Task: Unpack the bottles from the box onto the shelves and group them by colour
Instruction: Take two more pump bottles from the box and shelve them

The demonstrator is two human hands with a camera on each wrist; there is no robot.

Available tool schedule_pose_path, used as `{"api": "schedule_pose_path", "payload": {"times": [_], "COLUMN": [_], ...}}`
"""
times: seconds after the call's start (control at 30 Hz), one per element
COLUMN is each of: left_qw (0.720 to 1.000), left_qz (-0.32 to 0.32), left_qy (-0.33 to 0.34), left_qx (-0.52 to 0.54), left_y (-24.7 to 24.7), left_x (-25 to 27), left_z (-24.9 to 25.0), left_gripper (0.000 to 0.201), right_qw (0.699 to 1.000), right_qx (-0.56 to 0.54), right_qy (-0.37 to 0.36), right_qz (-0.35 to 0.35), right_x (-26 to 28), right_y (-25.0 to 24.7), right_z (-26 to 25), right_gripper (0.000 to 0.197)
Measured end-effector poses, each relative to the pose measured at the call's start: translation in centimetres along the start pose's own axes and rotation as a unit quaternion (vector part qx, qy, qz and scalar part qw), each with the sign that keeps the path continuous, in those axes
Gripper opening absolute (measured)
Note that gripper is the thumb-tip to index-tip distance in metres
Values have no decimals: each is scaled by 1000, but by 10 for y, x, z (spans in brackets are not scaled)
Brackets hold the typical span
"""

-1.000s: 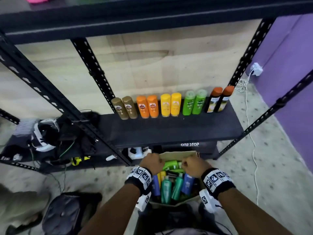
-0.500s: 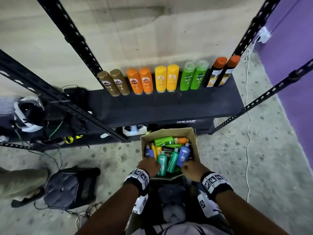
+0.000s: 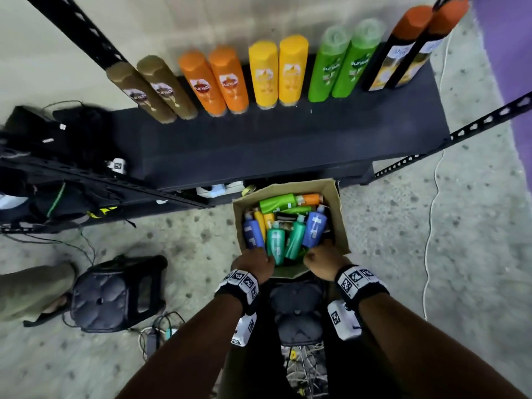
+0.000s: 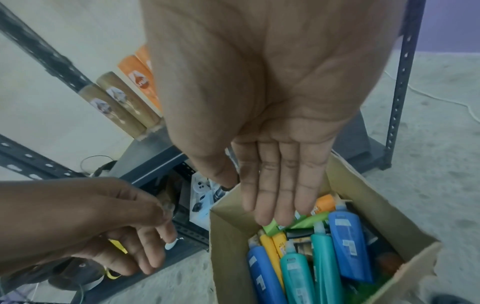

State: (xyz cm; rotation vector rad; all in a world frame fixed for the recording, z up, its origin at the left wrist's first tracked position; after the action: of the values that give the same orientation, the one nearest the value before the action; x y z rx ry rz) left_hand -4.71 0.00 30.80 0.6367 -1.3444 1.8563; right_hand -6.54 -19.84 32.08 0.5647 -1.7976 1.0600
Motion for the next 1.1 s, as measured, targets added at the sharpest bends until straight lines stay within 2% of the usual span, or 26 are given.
{"api": "schedule_pose_path", "payload": {"times": [0.13, 0.27, 0.33, 0.4, 0.47, 0.67, 0.83, 1.03, 1.1], "left_qw": [1000, 999, 999, 999, 999, 997, 993, 989, 988], "left_qz": [-15, -21, -27, -26, -21, 14, 47, 80, 87], "left_qy": [9, 32, 38, 34, 28, 52, 56, 76, 80], "left_qx": [12, -1, -7, -10, -15, -51, -96, -100, -98], "left_y": [16, 43, 56, 69, 83, 102, 109, 124, 133], "left_x": [-49, -101, -133, -168, -202, -306, -372, -419, -428], "left_z": [-6, -11, -17, -27, -38, -62, -71, -83, -88], "left_gripper": [46, 42, 42, 42, 42, 40, 45, 69, 74], "right_qw": [998, 992, 988, 978, 985, 982, 973, 951, 948], "right_qx": [-37, -98, -133, -168, -118, -90, -119, -159, -163], "right_qy": [43, 75, 74, 119, 122, 164, 199, 265, 271], "right_qz": [-1, -14, -26, -32, -18, -8, 5, 8, -18], "right_x": [-51, -100, -126, -159, -193, -284, -350, -407, -417], "right_y": [13, 40, 53, 64, 76, 100, 116, 148, 164], "right_z": [7, 14, 13, 19, 26, 45, 58, 75, 78], "right_gripper": [46, 33, 35, 38, 40, 47, 50, 77, 88]}}
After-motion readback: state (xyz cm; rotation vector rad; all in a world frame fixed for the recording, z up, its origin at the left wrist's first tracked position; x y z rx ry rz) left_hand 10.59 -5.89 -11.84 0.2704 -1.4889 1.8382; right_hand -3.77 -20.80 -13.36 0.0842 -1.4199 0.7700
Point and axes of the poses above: each hand's wrist, its own x-axis away from the middle knuckle, its own y-axis out of the palm, z = x × y, the point moved 5 cm from there along -x, towards the middle knuckle, and after that the axes turned 12 degrees about y, right-handed, at the moved point
